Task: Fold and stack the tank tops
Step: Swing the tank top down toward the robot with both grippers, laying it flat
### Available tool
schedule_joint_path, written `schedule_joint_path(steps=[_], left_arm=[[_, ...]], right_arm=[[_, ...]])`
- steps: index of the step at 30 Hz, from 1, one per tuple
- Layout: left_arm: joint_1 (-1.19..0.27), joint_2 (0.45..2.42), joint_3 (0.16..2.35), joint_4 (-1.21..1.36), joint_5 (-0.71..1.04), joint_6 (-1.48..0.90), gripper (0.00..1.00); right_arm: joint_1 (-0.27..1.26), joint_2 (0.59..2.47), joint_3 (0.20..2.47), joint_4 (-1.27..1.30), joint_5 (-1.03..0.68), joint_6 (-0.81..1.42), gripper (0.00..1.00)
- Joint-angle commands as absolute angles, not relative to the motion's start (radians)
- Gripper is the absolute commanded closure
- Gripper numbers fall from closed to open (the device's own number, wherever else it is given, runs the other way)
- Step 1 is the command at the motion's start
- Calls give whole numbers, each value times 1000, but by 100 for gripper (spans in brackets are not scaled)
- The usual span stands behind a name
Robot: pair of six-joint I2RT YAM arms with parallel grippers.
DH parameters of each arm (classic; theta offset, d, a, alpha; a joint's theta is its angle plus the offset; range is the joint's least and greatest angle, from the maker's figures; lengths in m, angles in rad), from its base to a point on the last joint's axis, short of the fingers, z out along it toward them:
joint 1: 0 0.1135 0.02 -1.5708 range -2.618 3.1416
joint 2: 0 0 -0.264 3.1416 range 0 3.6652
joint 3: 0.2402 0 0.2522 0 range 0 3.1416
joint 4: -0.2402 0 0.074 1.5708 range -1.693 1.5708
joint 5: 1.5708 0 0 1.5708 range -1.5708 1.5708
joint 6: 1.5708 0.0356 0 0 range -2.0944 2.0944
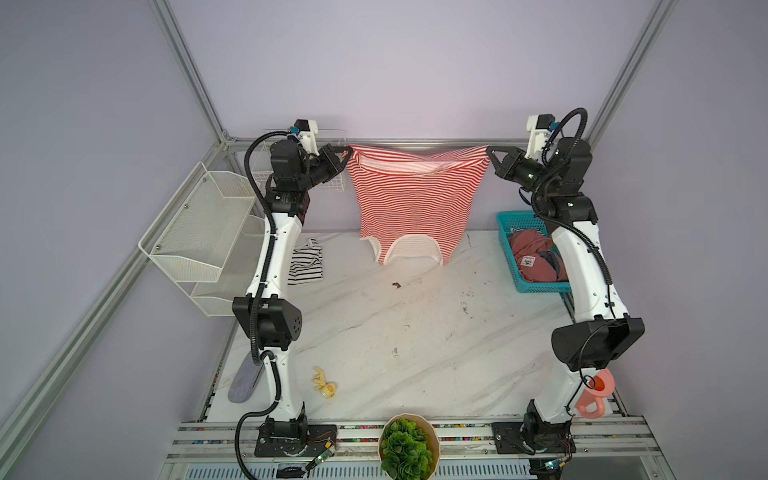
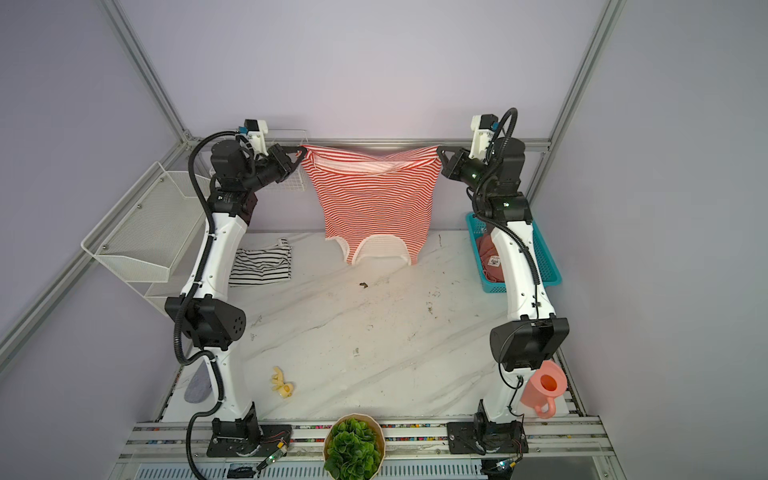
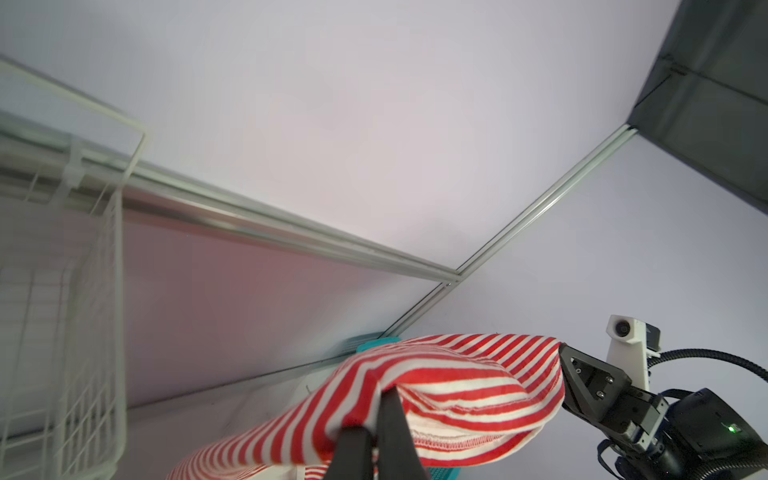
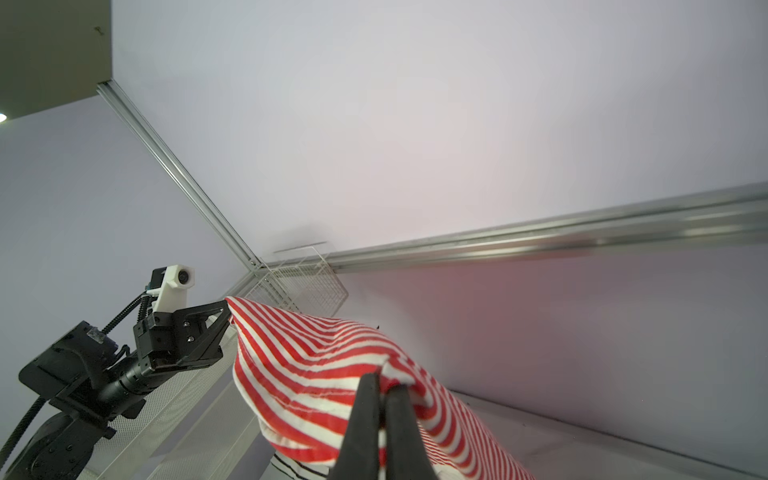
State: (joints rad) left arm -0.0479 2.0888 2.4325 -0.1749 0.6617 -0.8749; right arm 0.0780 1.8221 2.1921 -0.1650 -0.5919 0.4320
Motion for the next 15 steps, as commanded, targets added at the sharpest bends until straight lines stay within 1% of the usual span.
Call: schedule_joint_path(steps=[1,3,5,8,12,15], left_arm=[[-57,2025,2428,42,787,-954,100],[-57,1983,2284,85,840,-957,100],[-60,1887,2021,181,847,-953,100],[-82,1729,1622,282,796,-894,100],[-134,1607,1230,224,759,-823,100],[-169,1547,1015,116,730,-803,100]], right_arm=[[67,1756,2133,-75,-596,407,100],[67,1700,2012,-46,-609,409,100],[67,1624,1824,1,-629,431,100],[67,1505,1525,58,-639,461,100],[69,1381,1181,35,-666,472,100],[71,1298,990,2,-712,505,100]])
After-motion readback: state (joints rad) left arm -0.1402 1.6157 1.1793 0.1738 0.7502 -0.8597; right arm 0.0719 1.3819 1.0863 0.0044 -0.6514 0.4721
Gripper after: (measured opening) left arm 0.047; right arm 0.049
